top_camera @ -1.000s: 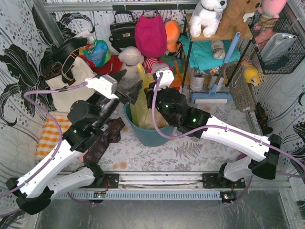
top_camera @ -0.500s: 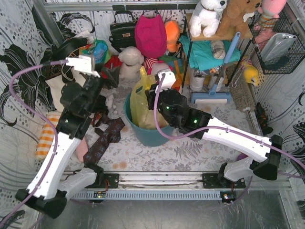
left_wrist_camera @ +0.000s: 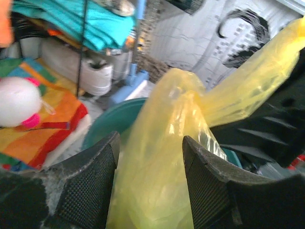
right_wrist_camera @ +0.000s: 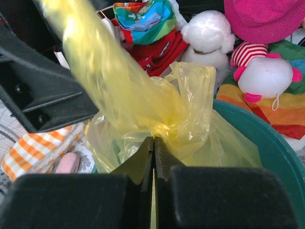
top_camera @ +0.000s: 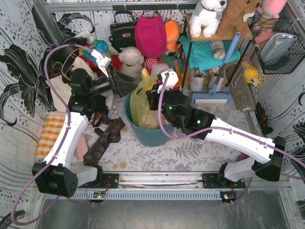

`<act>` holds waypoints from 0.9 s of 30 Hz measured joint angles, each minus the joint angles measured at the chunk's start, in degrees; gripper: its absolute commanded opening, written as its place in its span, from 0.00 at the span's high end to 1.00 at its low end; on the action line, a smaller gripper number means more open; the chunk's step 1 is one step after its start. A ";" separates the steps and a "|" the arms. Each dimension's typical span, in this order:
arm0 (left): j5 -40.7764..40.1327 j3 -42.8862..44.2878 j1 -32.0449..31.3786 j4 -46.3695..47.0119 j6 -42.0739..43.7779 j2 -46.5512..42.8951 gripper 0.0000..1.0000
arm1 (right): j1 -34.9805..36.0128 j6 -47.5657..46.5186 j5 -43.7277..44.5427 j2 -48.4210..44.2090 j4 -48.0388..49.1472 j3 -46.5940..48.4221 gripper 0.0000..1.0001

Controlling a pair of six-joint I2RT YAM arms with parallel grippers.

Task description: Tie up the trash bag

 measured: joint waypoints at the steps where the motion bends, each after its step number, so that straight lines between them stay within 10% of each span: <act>1: 2.51 -0.07 0.02 1.05 -0.70 0.24 0.37 | 0.00 0.17 -0.04 0.00 -0.07 0.00 1.00; 22: 16.81 -0.28 -0.61 9.99 -4.68 5.88 0.33 | 0.11 2.14 -2.75 -0.02 -1.09 0.00 1.00; 27: 17.46 -0.33 -4.15 13.90 -7.10 7.15 0.65 | 0.13 2.80 -2.25 -0.07 -1.77 0.00 1.00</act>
